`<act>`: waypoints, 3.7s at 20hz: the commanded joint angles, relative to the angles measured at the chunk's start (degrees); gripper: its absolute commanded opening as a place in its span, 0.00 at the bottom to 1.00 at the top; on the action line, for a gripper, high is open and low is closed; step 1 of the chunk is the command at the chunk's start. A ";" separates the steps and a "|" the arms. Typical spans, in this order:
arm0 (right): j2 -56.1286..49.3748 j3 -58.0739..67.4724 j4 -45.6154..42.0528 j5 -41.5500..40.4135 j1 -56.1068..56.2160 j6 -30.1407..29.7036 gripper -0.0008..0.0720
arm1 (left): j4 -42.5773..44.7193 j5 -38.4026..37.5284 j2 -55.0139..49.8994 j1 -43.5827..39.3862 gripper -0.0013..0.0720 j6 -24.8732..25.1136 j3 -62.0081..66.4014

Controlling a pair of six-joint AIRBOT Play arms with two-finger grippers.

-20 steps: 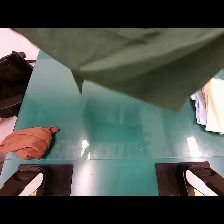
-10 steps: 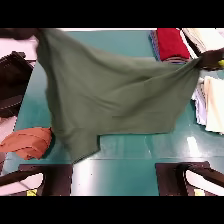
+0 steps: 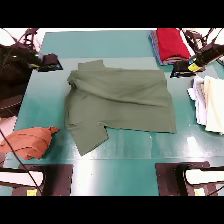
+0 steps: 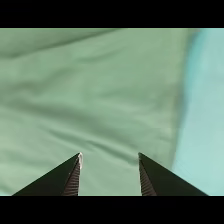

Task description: Fold the shirts.

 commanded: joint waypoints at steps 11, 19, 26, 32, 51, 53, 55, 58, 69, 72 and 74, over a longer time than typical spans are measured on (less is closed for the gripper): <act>20.55 -25.57 10.43 -10.69 -3.19 -4.72 0.57 | -7.96 11.41 24.24 3.10 0.68 -0.17 -61.20; 20.98 -26.40 9.90 -9.20 -4.07 -5.29 0.57 | -10.73 21.55 24.24 -5.27 0.32 -1.16 -62.99; 22.23 -44.35 9.75 -3.41 -22.99 -7.28 0.58 | -10.03 17.25 24.24 -5.27 0.05 0.61 -54.01; 17.68 -62.55 14.03 -9.03 -34.56 -10.95 0.71 | -10.03 17.84 24.24 -5.27 0.05 0.57 -52.83; 40.92 -19.93 23.71 -17.53 -17.27 -16.11 0.04 | -9.16 11.34 44.24 -5.27 0.05 -1.01 -10.16; 42.62 -9.49 23.32 -17.64 -19.02 -15.72 0.04 | -8.66 11.17 44.72 -5.27 0.05 -1.11 2.51; 43.23 -1.44 23.30 -17.07 -21.88 -15.54 0.04 | -8.31 11.56 44.70 -5.27 0.05 -2.27 11.93; 42.12 8.63 23.39 -14.80 -26.84 -13.66 0.04 | -4.61 13.46 44.65 -5.27 0.05 -4.00 19.93; 20.79 8.22 16.96 -4.90 -16.09 -9.66 0.04 | 0.74 2.84 22.51 -5.27 0.05 -4.17 7.28; 11.41 -1.38 8.24 -4.66 -9.27 -8.24 0.04 | -1.05 2.23 11.52 -5.27 0.05 -3.89 -0.24; 4.70 -5.88 8.41 -6.56 -8.02 -8.17 0.04 | -1.01 4.48 4.57 -5.27 0.05 -3.52 -3.56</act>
